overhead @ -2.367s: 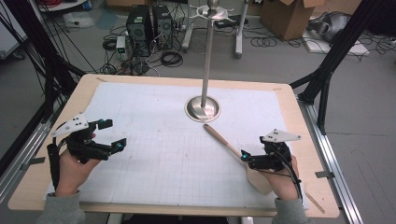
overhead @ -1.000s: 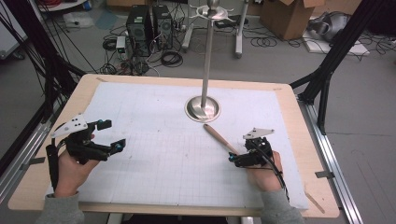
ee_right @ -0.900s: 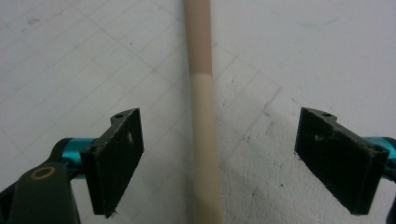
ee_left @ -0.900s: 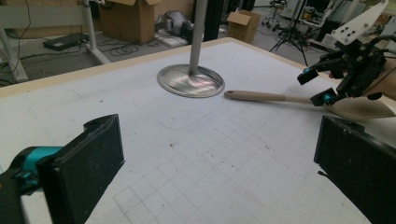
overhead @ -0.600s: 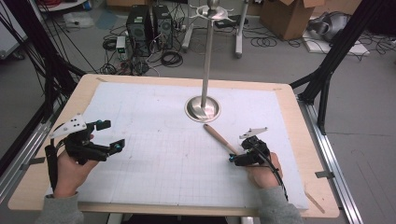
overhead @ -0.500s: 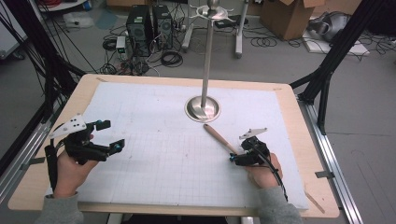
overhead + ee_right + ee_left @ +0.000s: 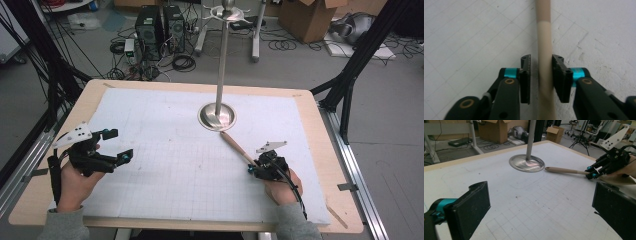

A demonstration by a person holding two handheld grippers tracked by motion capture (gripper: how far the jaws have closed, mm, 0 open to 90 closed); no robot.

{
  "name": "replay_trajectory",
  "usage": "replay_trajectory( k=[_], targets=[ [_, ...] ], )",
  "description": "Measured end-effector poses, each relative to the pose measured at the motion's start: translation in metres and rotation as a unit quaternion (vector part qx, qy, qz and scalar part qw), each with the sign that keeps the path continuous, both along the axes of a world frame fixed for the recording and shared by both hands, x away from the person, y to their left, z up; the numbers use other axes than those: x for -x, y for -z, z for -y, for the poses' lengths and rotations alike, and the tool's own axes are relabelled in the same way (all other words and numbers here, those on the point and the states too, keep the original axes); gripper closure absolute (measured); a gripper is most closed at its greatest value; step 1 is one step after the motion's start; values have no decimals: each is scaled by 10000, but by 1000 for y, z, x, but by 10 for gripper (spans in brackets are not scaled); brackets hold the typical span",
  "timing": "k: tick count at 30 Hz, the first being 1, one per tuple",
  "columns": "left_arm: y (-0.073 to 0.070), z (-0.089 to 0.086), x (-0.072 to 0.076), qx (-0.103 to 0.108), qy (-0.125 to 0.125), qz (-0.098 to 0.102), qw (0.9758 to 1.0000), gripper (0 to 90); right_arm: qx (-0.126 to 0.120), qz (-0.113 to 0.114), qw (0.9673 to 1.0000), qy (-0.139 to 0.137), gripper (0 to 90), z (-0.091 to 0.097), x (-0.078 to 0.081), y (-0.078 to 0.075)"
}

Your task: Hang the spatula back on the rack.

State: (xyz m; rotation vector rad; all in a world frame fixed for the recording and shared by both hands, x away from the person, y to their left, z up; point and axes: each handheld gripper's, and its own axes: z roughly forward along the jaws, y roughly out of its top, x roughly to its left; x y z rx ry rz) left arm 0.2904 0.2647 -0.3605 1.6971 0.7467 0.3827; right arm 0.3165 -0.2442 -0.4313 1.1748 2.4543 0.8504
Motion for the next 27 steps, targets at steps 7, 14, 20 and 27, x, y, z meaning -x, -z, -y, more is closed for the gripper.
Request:
replay_trajectory(
  k=[7,14,20,27],
  targets=[
    [0,0,0,-18,-2,-3,10000,18,-41,-31,10000,-21,778,2,-1,0],
    [0,-1,0,3,-26,0,10000,18,-158,-52,9999,-30,783,5,-1,-3],
    [0,-1,0,2,-22,-2,10000,18,-340,89,9994,-48,785,9,1,-16],
    [-1,-1,1,3,-21,7,10000,18,-623,259,9977,-54,785,17,0,-35]
  ],
)
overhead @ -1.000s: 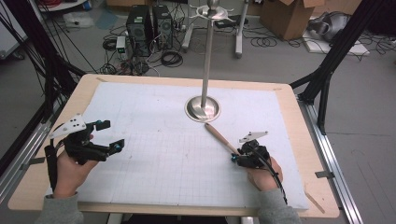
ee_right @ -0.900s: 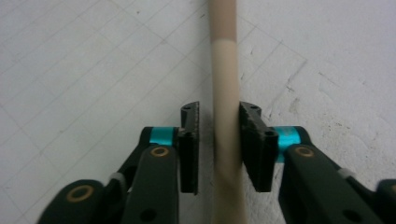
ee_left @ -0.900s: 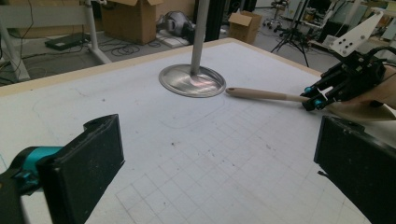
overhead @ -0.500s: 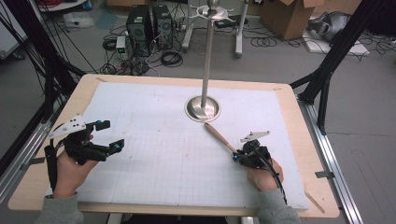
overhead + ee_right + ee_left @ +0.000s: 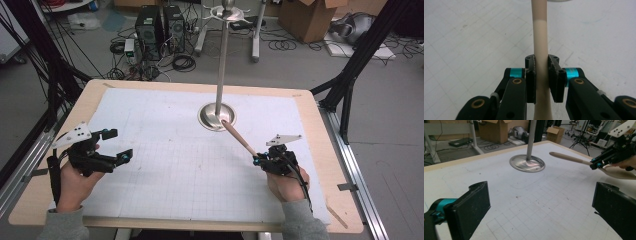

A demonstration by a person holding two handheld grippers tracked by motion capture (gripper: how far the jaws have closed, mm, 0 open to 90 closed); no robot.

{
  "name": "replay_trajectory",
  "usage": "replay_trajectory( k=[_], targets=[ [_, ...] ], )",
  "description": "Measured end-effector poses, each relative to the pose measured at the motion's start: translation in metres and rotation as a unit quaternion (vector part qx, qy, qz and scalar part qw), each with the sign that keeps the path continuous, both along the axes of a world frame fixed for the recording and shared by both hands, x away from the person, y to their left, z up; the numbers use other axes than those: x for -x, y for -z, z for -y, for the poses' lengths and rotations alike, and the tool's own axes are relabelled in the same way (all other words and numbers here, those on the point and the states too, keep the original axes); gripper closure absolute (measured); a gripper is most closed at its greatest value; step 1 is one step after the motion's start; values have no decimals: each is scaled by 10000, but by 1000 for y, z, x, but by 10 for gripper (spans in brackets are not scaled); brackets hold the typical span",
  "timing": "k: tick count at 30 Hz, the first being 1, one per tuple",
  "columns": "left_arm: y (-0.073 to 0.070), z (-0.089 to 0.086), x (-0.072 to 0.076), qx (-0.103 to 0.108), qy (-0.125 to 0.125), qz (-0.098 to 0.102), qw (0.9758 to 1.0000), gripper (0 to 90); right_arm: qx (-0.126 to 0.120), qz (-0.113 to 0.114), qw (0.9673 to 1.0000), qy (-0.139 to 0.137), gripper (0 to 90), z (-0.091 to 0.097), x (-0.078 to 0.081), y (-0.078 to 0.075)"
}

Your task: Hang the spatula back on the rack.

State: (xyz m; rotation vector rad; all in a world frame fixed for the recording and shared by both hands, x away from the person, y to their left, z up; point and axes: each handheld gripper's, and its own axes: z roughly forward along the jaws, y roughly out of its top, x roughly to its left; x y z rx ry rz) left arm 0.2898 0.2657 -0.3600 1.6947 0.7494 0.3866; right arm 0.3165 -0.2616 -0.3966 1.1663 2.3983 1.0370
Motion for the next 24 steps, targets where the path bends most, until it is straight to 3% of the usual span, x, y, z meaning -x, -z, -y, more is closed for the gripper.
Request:
replay_trajectory(
  k=[9,16,24],
  targets=[
    [0,-2,0,24,-7,5,10000,18,-208,241,9995,61,785,11,-3,-28],
    [0,-1,0,16,-3,-4,10000,18,-302,548,9980,66,786,15,-5,-59],
    [0,-1,0,14,0,-13,10000,18,-353,721,9968,50,785,16,-7,-91]
  ],
)
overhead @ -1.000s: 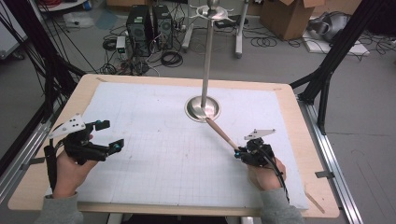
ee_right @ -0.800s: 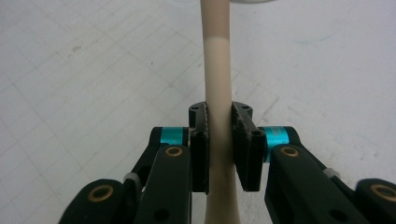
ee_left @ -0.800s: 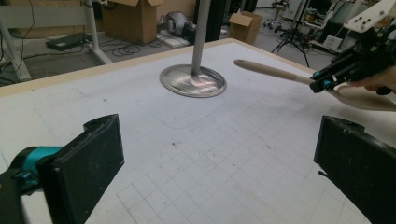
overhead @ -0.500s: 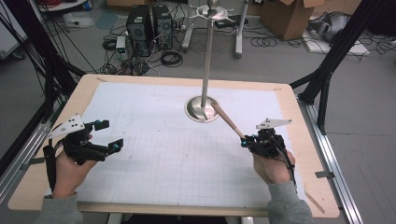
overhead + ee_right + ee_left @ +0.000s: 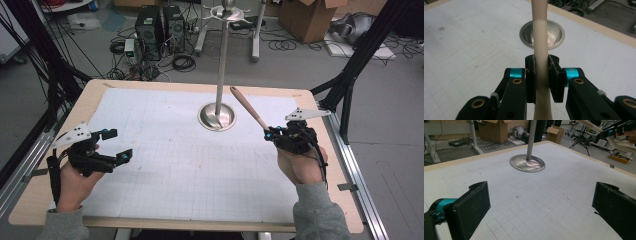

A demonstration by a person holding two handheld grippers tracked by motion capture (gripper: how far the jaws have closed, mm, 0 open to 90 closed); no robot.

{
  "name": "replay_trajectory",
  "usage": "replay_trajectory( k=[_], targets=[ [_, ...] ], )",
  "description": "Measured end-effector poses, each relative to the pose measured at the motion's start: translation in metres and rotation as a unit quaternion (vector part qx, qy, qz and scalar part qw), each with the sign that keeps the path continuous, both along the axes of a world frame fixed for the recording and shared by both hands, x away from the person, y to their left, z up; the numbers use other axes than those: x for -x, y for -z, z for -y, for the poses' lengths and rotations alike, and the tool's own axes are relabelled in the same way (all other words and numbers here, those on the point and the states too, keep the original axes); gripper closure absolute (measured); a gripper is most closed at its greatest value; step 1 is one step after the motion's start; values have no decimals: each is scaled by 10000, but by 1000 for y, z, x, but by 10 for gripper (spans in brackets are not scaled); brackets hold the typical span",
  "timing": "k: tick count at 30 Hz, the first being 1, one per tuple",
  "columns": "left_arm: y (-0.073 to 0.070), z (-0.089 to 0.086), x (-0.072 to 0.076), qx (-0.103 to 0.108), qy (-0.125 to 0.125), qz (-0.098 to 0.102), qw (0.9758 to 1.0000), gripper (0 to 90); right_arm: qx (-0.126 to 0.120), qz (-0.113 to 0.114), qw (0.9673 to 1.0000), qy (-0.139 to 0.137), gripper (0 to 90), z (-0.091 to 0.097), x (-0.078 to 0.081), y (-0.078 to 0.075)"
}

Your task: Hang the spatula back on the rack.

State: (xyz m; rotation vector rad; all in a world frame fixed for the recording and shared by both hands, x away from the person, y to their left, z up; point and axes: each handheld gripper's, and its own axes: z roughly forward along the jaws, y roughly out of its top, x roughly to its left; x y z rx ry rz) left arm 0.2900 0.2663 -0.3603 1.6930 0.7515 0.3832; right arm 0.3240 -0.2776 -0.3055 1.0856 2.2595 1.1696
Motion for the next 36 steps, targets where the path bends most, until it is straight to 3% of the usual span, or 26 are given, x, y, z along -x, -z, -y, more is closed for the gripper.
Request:
replay_trajectory(
  k=[20,31,36],
  targets=[
    [1,-2,0,5,-8,-15,10000,18,-271,406,9988,55,785,10,-5,-60],
    [1,-4,0,67,-19,-29,10000,18,-233,521,9983,99,785,12,-11,-83],
    [2,-3,-1,46,-6,-40,10000,18,-342,555,9978,136,786,13,-12,-91]
  ],
)
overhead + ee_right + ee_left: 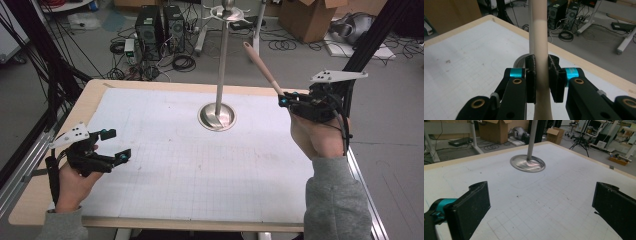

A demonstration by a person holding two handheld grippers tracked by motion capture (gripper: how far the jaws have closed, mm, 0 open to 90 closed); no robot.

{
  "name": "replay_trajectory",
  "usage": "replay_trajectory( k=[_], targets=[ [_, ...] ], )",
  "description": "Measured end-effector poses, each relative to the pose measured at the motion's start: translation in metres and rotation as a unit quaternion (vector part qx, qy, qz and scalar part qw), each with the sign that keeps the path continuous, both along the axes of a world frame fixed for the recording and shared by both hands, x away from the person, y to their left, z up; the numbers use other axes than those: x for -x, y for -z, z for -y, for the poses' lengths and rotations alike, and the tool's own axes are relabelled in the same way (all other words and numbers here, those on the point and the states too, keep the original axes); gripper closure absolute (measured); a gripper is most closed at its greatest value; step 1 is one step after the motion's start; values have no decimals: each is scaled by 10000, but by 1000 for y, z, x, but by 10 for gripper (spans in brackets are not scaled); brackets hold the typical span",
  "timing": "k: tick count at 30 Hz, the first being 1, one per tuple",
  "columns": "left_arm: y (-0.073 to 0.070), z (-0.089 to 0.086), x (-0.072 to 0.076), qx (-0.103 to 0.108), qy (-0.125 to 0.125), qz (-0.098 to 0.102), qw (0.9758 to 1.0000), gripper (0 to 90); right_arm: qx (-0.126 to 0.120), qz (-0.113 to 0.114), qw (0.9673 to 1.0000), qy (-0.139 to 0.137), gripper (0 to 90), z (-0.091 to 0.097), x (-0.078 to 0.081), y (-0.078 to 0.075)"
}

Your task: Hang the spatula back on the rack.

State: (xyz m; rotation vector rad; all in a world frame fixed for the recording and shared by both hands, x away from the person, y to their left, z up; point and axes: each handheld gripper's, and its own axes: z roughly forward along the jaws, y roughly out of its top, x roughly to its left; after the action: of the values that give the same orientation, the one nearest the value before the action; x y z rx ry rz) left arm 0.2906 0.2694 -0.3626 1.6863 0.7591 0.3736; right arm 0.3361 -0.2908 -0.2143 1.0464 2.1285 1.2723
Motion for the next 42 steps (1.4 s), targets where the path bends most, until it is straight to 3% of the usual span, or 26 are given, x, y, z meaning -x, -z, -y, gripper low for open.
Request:
replay_trajectory(
  k=[23,42],
  targets=[
    [2,-8,2,80,-62,-25,9999,18,-392,277,9988,-15,785,7,-5,-32],
    [1,-12,5,121,-113,-23,9999,18,-531,132,9985,-75,786,2,-21,-21]
  ],
)
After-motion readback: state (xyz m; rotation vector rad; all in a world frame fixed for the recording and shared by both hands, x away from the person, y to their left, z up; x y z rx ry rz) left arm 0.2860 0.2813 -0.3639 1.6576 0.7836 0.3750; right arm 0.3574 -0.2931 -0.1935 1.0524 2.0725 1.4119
